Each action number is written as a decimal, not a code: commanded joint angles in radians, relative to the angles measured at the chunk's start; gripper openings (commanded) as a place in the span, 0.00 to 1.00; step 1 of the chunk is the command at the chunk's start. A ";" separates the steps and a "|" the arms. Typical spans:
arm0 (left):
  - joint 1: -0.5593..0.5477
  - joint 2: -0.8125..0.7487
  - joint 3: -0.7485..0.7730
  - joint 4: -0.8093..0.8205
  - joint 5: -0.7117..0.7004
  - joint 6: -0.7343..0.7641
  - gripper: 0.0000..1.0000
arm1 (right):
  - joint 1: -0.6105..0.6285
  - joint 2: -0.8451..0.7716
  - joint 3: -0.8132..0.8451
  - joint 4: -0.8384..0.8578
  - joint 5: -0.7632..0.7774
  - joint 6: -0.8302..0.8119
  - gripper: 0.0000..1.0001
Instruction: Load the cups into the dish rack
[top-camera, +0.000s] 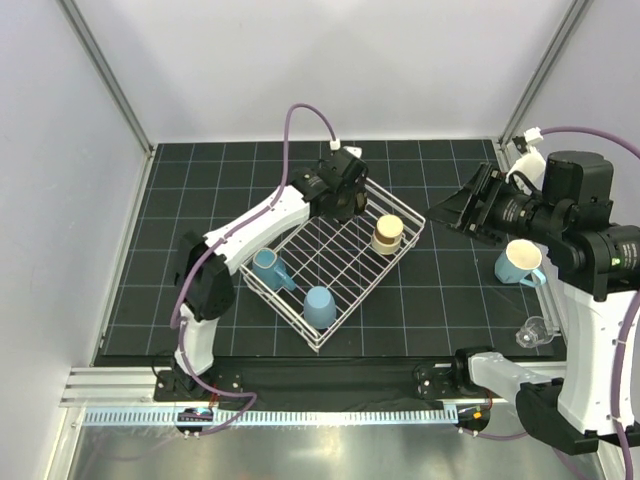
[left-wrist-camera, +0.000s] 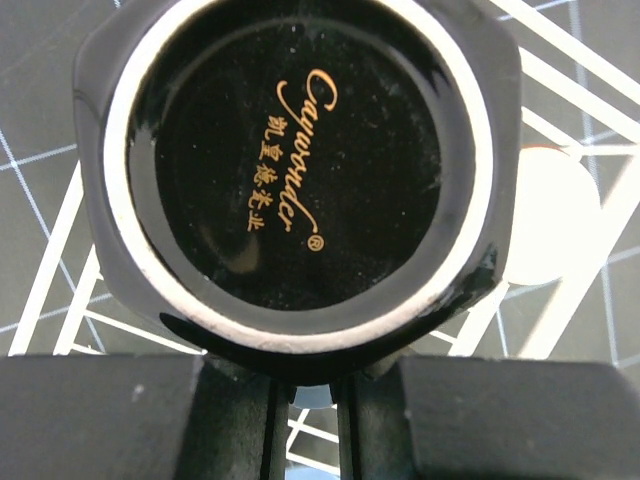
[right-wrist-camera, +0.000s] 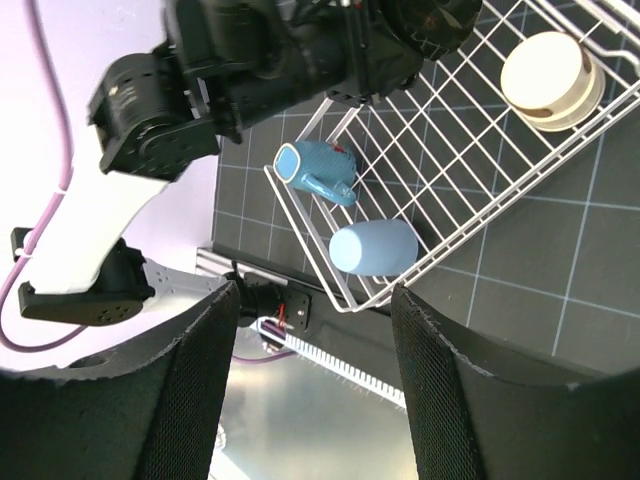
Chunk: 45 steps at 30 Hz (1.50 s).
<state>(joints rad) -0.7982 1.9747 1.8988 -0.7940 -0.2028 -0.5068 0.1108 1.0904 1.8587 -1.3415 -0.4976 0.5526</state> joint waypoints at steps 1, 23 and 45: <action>0.002 0.021 0.094 0.062 -0.073 0.014 0.00 | -0.002 -0.012 0.040 -0.108 0.036 -0.036 0.63; 0.007 0.245 0.229 0.013 -0.159 0.013 0.00 | -0.002 0.014 0.085 -0.159 0.074 -0.085 0.64; 0.045 0.325 0.304 -0.024 -0.079 -0.015 0.16 | 0.000 0.029 0.089 -0.168 0.071 -0.108 0.64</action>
<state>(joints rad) -0.7521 2.3104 2.1441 -0.8505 -0.2703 -0.5159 0.1108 1.1152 1.9137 -1.3632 -0.4316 0.4660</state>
